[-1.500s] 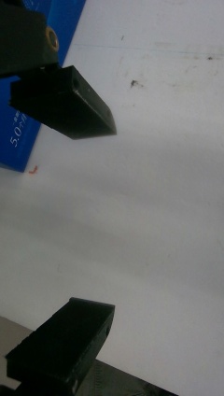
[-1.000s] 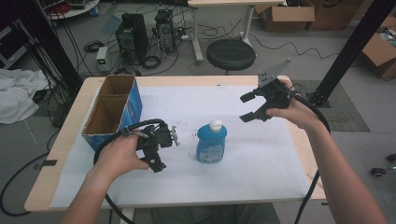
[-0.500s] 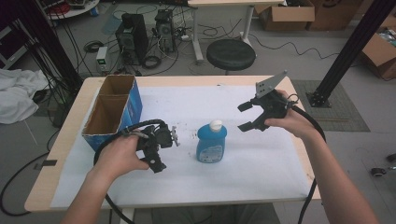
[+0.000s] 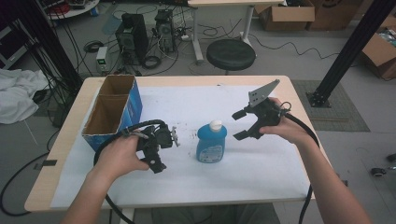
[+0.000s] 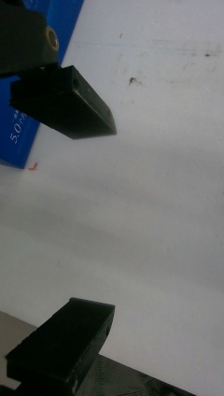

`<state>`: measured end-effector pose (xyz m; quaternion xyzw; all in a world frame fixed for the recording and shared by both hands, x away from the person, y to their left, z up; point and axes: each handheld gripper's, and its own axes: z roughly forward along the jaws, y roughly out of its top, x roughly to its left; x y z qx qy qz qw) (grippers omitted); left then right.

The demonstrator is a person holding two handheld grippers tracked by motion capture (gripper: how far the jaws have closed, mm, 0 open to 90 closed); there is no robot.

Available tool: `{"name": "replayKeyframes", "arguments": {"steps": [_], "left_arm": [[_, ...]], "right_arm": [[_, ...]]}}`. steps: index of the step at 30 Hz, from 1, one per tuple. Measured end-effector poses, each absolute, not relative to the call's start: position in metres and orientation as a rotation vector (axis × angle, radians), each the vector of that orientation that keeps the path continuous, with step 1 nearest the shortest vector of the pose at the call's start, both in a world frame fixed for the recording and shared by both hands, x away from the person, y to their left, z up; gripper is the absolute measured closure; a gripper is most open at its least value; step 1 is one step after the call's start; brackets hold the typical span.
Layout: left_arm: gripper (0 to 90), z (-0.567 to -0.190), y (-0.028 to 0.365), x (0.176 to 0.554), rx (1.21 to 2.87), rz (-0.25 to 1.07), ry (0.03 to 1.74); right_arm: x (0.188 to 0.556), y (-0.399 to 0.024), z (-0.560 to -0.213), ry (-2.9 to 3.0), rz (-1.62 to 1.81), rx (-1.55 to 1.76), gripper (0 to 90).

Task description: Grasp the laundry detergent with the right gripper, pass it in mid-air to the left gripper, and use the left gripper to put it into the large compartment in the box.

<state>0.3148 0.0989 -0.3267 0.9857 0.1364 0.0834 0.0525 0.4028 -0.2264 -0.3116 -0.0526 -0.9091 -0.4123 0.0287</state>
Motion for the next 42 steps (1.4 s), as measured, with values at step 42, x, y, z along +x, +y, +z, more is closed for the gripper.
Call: {"name": "replayKeyframes", "arguments": {"steps": [42], "left_arm": [[13.2, -0.331, 0.103, 0.313, 2.995, 0.255, 0.418]], "right_arm": [[0.398, -0.187, -0.359, -2.723, -1.296, -0.136, 21.2]]}}
